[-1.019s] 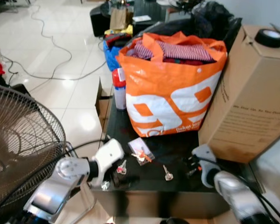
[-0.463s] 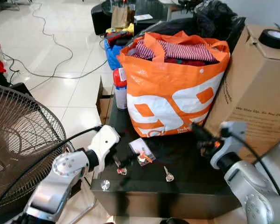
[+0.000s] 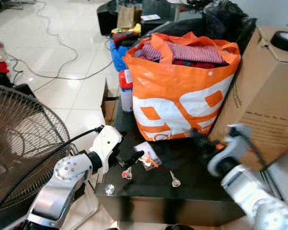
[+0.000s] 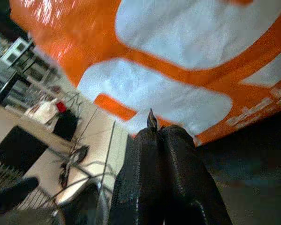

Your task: Hang keys on a hook

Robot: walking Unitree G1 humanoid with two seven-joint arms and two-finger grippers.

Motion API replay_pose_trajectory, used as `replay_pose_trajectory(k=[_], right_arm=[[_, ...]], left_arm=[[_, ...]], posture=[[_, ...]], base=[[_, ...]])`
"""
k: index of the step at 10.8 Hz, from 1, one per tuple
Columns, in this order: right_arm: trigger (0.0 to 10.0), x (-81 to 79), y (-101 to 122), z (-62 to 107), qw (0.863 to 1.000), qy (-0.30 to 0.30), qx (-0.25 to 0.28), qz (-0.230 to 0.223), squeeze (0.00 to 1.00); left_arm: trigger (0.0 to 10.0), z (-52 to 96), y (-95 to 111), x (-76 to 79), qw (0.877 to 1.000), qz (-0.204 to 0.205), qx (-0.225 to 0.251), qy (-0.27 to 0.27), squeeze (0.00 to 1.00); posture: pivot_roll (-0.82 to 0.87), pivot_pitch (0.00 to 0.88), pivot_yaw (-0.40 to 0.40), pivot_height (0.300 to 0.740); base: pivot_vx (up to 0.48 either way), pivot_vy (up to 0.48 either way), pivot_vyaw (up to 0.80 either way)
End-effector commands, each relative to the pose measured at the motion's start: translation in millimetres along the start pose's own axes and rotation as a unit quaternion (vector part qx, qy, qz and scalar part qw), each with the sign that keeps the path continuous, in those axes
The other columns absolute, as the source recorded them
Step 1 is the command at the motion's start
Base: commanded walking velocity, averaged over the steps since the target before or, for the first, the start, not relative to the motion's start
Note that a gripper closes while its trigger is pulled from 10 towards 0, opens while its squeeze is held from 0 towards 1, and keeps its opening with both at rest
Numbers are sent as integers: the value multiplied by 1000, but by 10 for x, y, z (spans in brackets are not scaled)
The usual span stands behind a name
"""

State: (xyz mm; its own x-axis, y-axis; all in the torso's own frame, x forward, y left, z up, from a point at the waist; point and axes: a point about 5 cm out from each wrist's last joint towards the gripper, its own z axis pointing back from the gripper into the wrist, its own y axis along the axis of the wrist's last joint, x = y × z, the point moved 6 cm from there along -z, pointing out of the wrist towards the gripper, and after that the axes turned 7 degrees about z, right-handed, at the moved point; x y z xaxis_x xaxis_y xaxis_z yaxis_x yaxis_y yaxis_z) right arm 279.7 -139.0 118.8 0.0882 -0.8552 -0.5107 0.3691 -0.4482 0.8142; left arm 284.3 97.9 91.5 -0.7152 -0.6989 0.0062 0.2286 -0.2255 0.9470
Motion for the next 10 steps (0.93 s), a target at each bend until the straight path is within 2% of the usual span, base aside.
replay_pose_trajectory(k=[1,2,3,4,5,6,7,8,9,10], right_arm=[[0,-14,42,1,1000,-1,4,18,0],[0,147,-113,-23,985,-36,-50,160,0],[0,244,-259,-115,965,-48,-84,244,0],[0,352,-522,-307,943,-46,-117,309,0],[0,374,-673,-418,939,-34,-130,316,0],[0,402,-908,-555,926,-14,-154,344,0],[0,416,-993,-598,919,-6,-166,358,0],[1961,390,-1125,-637,911,18,-183,369,0],[10000,471,-1257,-681,898,26,-200,390,0],[10000,521,-1281,-686,898,25,-203,390,0]], left_arm=[[10000,-3,36,3,1000,2,4,-1,0],[10000,-5,8,18,1000,-6,-10,-10,0],[10000,3,-109,35,998,-31,-48,-23,0],[10000,40,-342,53,991,-59,-109,-50,0],[10000,49,-412,52,988,-67,-127,-63,0],[10000,43,-456,44,985,-69,-140,-76,0],[10000,37,-473,64,982,-71,-149,-89,0],[10000,55,-503,104,978,-72,-161,-109,0],[10000,73,-533,125,976,-74,-168,-117,0],[10000,76,-536,131,976,-74,-168,-118,0]], posture=[[-105,0,35,740],[-112,0,38,740],[-110,0,36,740],[-108,0,30,740],[-109,0,28,740],[-112,0,25,740],[-110,0,17,740],[-105,0,2,740],[-101,0,-9,740],[-101,0,-10,740]], base=[[0,0,0],[0,0,0],[0,0,0],[0,0,0],[0,0,0],[0,0,0],[0,0,0],[0,0,0],[0,0,0],[0,0,0]])
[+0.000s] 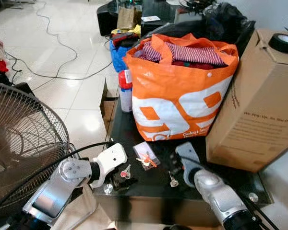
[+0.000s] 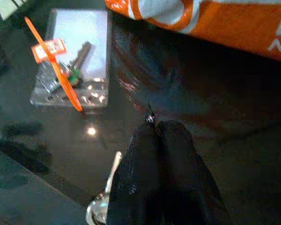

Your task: Hang keys on a hook

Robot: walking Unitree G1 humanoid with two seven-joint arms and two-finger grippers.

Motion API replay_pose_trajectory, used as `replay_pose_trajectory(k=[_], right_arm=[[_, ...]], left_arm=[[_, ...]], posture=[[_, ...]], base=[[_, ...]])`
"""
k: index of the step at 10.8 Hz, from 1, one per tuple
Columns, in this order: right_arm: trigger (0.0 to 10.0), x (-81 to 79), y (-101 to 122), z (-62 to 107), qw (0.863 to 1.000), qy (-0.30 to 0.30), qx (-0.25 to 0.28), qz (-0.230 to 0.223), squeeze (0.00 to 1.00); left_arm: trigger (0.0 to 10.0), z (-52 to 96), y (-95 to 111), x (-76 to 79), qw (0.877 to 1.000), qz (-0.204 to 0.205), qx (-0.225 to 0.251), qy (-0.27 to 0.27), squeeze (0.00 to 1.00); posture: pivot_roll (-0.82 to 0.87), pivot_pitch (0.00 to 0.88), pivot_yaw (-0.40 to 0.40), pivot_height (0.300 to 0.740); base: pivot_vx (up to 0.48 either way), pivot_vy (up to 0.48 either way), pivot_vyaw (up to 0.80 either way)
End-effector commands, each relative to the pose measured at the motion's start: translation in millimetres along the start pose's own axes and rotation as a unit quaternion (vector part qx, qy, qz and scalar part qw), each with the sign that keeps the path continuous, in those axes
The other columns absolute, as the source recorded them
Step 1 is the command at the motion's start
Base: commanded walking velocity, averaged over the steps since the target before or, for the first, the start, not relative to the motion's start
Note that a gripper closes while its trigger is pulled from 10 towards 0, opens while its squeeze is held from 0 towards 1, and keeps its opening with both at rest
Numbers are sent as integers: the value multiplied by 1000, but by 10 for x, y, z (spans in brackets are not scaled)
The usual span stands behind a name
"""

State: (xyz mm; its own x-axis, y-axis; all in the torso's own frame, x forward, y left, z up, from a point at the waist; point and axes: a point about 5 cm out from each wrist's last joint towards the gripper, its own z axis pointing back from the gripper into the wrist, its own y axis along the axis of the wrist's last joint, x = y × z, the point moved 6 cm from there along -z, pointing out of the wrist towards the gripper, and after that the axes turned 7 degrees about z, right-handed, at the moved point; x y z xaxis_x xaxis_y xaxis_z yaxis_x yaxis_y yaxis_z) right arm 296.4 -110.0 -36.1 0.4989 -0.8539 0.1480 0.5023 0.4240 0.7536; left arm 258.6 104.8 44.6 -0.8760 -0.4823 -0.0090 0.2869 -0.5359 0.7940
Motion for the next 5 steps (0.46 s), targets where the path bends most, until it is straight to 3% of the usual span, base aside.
replay_pose_trajectory(k=[1,2,5], right_arm=[[10000,60,-48,-4,1000,-6,-2,1,0],[10000,104,-149,-13,1000,-15,-14,-1,1000],[10000,166,-246,-48,999,-25,-19,-11,1000]], left_arm=[[10000,6,-34,27,1000,0,-8,-4,0],[10000,3,-38,39,1000,1,-8,-5,0],[10000,-22,-19,31,1000,-2,-7,-8,0]], posture=[[-104,0,-13,740],[-108,0,-12,740],[-111,0,-8,740]], base=[[0,0,0],[0,0,0],[0,0,0]])
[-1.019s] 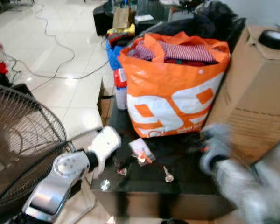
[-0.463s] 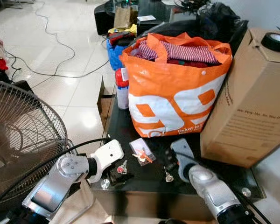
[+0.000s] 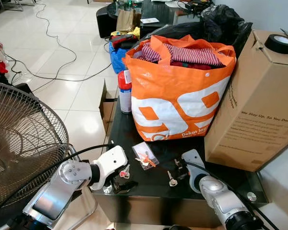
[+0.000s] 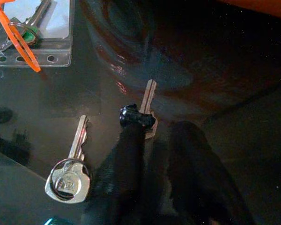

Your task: Hang keys on a hook

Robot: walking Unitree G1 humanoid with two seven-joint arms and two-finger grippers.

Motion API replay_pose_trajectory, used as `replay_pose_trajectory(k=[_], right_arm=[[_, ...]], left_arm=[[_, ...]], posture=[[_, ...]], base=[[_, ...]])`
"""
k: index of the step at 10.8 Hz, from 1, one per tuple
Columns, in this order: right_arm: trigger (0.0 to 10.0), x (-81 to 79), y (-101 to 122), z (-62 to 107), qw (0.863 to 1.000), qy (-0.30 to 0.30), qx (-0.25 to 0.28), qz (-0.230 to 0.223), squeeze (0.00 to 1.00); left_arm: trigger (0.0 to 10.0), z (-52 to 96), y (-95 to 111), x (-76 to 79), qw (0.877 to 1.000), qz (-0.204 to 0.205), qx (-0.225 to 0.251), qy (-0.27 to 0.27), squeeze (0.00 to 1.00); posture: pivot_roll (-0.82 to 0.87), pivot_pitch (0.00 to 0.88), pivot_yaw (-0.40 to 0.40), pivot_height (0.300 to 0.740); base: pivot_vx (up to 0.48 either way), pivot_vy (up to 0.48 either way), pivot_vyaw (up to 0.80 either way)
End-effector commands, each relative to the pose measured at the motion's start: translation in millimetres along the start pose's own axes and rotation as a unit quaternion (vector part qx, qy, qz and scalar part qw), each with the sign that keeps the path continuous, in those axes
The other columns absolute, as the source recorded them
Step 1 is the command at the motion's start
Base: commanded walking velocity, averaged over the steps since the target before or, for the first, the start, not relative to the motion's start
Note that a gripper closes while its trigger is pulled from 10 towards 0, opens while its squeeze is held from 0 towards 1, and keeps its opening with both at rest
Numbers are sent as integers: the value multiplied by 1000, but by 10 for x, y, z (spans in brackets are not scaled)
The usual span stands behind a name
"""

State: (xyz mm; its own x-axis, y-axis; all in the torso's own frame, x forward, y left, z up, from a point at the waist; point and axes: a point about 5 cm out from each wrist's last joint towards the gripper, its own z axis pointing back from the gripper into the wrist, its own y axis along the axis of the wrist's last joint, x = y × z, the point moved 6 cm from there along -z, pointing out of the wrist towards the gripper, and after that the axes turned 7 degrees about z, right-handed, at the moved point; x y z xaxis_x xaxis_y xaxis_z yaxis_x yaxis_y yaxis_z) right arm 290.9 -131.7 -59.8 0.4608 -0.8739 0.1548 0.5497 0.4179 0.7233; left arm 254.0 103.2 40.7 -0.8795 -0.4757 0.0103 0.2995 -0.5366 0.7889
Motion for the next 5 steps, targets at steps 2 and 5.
replay_pose_trajectory(k=[2,5], right_arm=[[10000,88,-11,-2,1000,-4,2,16,1000],[10000,42,-63,60,999,34,10,17,1000]], left_arm=[[10000,-10,10,-11,1000,-8,-3,-1,0],[10000,-14,-8,4,1000,-9,-4,-2,0]], posture=[[-112,0,-8,740],[-110,0,-18,740]], base=[[0,0,0],[0,0,0]])
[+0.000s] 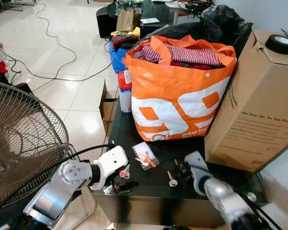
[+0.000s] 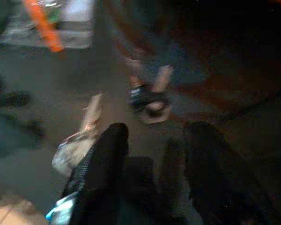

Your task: Hang keys on a hook

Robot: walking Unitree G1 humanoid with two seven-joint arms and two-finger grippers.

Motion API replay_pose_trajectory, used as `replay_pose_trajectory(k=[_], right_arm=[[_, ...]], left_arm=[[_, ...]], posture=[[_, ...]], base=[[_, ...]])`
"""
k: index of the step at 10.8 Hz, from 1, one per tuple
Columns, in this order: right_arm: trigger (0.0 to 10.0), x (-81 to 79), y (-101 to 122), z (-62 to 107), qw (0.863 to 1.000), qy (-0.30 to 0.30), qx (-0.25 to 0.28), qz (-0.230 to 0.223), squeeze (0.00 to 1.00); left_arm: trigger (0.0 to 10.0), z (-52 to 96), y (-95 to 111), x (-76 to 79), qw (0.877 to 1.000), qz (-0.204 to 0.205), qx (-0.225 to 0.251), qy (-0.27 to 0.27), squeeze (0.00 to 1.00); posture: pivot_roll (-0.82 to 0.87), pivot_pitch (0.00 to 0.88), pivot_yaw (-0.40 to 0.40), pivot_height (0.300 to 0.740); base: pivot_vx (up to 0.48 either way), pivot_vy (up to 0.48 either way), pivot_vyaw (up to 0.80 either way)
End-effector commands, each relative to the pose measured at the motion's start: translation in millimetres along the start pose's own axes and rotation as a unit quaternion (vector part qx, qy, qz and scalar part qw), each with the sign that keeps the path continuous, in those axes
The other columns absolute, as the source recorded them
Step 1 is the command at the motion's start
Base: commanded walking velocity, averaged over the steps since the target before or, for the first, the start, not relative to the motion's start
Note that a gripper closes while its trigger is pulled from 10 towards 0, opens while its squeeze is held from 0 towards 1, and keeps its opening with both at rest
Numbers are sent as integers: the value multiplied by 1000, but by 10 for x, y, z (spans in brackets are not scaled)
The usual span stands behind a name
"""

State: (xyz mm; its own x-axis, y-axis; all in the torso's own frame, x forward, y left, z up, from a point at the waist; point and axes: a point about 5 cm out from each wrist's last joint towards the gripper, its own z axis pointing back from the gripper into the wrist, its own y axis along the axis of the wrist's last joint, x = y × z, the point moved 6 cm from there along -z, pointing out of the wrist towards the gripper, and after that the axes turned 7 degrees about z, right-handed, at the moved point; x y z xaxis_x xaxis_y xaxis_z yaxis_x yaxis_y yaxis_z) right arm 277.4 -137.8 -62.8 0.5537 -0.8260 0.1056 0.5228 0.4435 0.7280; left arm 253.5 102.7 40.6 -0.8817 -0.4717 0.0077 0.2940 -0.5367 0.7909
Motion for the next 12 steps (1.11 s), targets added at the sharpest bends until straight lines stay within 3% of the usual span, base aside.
replay_pose_trajectory(k=[1,4,5,8,10,11,12], right_arm=[[10000,-48,2,50,999,35,5,5,1000],[10000,-183,-51,77,997,79,-6,-1,1000],[10000,-248,-9,35,997,80,-1,7,0],[10000,-299,12,-27,998,66,-5,-13,0],[10000,-340,0,-30,997,74,-7,-8,0],[9451,-348,-16,-41,997,75,-12,0,0],[2627,-346,-52,-63,997,70,-24,12,0]], left_arm=[[10000,-16,-35,37,1000,-4,-8,-7,0],[10000,-62,-83,69,1000,3,-13,-16,0],[10000,-77,-187,67,999,8,-30,-13,0],[10000,-79,-376,72,998,15,-55,-3,0],[10000,-99,-381,67,998,16,-55,-3,0],[10000,-106,-374,62,998,15,-54,-3,0],[10000,-119,-366,53,999,14,-52,-2,0]], posture=[[-114,0,-21,740],[-124,0,-26,740],[-126,0,-29,740],[-131,0,-37,740],[-132,0,-40,740],[-133,0,-40,740],[-136,0,-41,740]], base=[[0,0,0],[0,0,0],[0,0,0],[0,0,0],[0,0,0],[0,0,0],[0,0,0]])
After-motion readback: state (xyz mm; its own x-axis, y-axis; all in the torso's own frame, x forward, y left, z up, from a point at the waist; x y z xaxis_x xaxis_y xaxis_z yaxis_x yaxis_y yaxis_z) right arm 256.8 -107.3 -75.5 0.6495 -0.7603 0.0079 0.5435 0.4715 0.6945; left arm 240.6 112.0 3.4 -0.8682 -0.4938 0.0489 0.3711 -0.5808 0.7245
